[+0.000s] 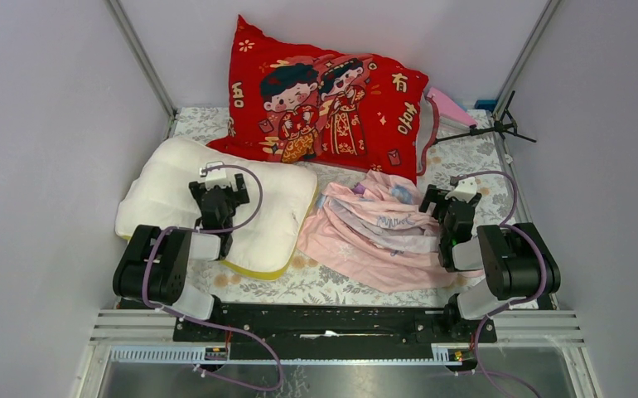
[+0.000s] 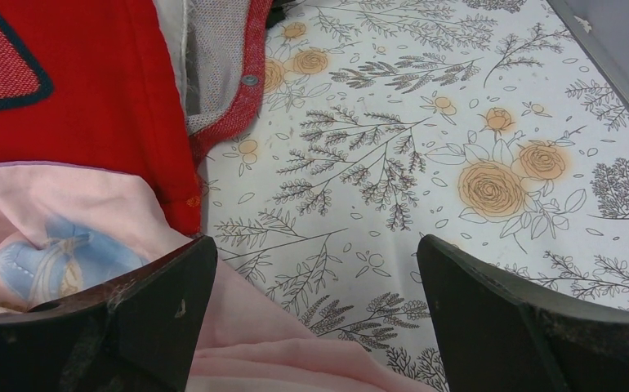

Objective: Remove the pillowcase from the pillow

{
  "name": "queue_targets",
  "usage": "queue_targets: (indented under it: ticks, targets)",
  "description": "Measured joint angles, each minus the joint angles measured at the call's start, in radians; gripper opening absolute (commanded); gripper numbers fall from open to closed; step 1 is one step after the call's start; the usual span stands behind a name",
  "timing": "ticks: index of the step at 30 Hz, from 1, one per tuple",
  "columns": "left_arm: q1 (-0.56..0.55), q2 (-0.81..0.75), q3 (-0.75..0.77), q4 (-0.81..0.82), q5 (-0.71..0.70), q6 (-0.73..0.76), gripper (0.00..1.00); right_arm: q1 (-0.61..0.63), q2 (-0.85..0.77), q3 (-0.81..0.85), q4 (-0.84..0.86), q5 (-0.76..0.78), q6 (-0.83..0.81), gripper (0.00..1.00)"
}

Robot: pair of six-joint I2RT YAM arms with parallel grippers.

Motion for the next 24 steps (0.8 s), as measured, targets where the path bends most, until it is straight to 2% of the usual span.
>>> queue_targets:
  ticks: [4,5,24]
  targets:
    - [0.003,0.0,0.001,-0.006,0.025,0.0,0.88,0.0,0.0,0.0,0.0,-0.008,-0.001,1.0]
    - [0.004,0.0,0.001,-0.005,0.03,0.001,0.98,0.0,0.0,0.0,0.0,-0.008,-0.001,1.0]
    - [0.006,0.0,0.002,-0.009,0.046,0.001,0.99,0.0,0.0,0.0,0.002,-0.008,-0.007,1.0]
